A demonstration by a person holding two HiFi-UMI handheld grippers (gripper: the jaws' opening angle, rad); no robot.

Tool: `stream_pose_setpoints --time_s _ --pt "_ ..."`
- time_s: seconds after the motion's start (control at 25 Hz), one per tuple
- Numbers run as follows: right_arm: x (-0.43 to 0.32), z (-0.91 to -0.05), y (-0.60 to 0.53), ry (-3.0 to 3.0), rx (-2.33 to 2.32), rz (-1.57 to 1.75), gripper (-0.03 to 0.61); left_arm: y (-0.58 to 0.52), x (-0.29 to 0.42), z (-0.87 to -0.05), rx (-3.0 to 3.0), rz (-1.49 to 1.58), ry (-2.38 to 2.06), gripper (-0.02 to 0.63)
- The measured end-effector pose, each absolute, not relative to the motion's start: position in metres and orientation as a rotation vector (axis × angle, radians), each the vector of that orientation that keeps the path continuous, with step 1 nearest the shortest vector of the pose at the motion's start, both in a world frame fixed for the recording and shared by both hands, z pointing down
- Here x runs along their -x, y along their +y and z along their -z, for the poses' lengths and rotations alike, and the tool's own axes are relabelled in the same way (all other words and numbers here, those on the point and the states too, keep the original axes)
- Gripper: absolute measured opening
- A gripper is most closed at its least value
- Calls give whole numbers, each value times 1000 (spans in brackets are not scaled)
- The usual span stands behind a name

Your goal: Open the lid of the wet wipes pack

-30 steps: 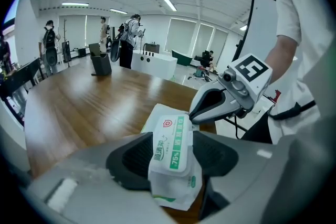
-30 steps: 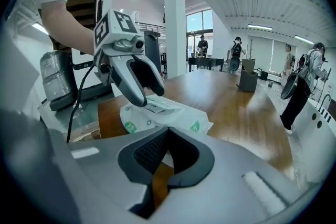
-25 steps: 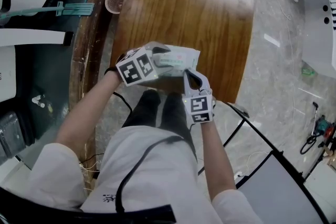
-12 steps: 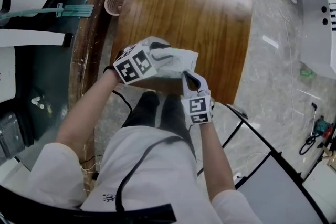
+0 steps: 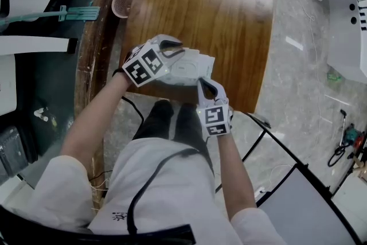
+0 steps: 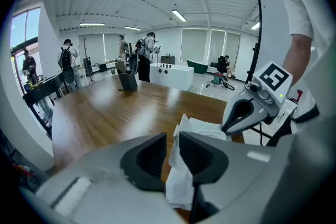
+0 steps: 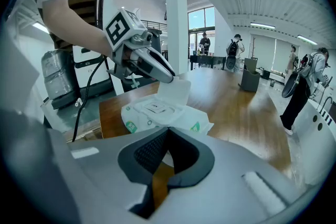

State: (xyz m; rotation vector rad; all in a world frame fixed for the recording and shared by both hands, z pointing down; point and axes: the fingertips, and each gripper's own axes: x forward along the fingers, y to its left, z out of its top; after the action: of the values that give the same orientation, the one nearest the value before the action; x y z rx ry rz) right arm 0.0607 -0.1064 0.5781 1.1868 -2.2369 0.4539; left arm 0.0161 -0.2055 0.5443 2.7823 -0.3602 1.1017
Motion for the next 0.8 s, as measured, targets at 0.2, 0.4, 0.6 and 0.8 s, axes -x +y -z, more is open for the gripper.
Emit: stream_pose_setpoints --time_s 0.2,0.4,0.6,0.8 --pt "-60 -575 -105 -2234 -1182 -457 9 -213 -11 -556 -2754 -1135 -392 80" --pt "-58 -565 -106 -2252 -1194 -449 9 -219 -13 -564 -2755 -1140 -404 78" --pt "-61 -558 -105 -2252 -1218 -443 9 -222 -13 -571 -2738 -1153 -404 78" --pt "-65 -554 -101 -2248 -1240 -447 9 -225 -15 -575 -2731 -1148 -412 78"
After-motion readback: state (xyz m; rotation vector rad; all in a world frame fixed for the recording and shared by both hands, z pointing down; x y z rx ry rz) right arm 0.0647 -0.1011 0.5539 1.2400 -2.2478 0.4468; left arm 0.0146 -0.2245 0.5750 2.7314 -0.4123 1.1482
